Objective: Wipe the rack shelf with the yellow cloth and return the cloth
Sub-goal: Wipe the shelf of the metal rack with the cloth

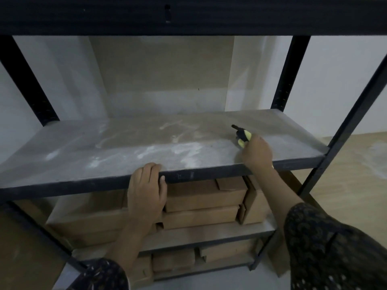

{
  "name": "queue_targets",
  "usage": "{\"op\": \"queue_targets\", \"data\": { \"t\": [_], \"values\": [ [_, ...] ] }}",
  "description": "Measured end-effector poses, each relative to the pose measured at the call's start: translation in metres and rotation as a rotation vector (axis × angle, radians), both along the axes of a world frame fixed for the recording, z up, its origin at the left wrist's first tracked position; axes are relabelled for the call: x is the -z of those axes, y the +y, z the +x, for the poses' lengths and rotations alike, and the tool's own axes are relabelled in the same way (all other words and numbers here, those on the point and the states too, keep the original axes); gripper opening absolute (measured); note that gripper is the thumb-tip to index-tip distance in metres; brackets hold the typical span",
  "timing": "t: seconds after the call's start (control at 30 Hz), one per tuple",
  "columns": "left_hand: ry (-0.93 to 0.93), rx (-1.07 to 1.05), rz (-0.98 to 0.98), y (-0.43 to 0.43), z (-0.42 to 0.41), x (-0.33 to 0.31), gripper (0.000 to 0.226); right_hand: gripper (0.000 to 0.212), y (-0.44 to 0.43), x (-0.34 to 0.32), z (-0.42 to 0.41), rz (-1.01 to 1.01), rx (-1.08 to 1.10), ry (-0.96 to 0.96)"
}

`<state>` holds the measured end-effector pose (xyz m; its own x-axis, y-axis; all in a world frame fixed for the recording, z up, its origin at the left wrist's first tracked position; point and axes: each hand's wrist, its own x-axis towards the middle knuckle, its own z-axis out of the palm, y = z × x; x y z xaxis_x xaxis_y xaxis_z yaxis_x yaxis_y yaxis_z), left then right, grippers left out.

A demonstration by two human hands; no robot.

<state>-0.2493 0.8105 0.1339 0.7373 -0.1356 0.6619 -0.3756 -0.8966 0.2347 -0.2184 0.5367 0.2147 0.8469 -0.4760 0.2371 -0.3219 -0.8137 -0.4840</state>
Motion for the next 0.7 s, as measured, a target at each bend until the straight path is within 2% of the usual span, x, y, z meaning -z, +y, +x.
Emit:
{"op": "queue_targets", "data": {
  "t": [0.07, 0.2, 0.27, 0.33, 0.4, 0.5, 0.53, 0.63, 0.7],
  "values": [
    [-0.024, -0.023, -0.012, -0.001, 0.002, 0.0, 0.031, 0.022, 0.017, 0.001, 0.005, -0.102, -0.054, 0.044],
    [-0.036, -0.025, -0.011, -0.002, 0.004, 0.002, 0.029, 0.029, 0.063, 0.003, 0.004, -0.236, -0.299, 0.05],
    [-0.046, -0.036, -0.006, -0.003, 0.004, 0.002, 0.028, 0.03, 0.077, 0.003, 0.0, -0.159, -0.467, 0.055],
    [-0.054, -0.04, -0.003, -0.003, 0.005, 0.003, 0.028, 0.029, 0.072, -0.003, -0.001, 0.016, -0.583, 0.07],
    [-0.062, -0.038, 0.005, -0.003, 0.005, 0.003, 0.028, 0.033, 0.047, -0.014, 0.004, 0.156, -0.489, 0.042],
    [-0.064, -0.043, 0.0, -0.004, 0.005, 0.003, 0.027, 0.032, -0.012, -0.026, 0.013, 0.28, -0.159, -0.044],
    [-0.066, -0.048, -0.003, -0.005, 0.005, 0.003, 0.027, 0.032, -0.029, -0.025, 0.015, 0.243, -0.083, -0.026],
    [-0.067, -0.059, -0.006, -0.006, 0.006, 0.004, 0.027, 0.034, -0.056, -0.008, 0.021, -0.071, 0.043, 0.131],
    [-0.061, -0.064, -0.003, -0.006, 0.007, 0.004, 0.028, 0.035, -0.052, -0.001, 0.029, -0.121, 0.023, 0.135]
  ]
}}
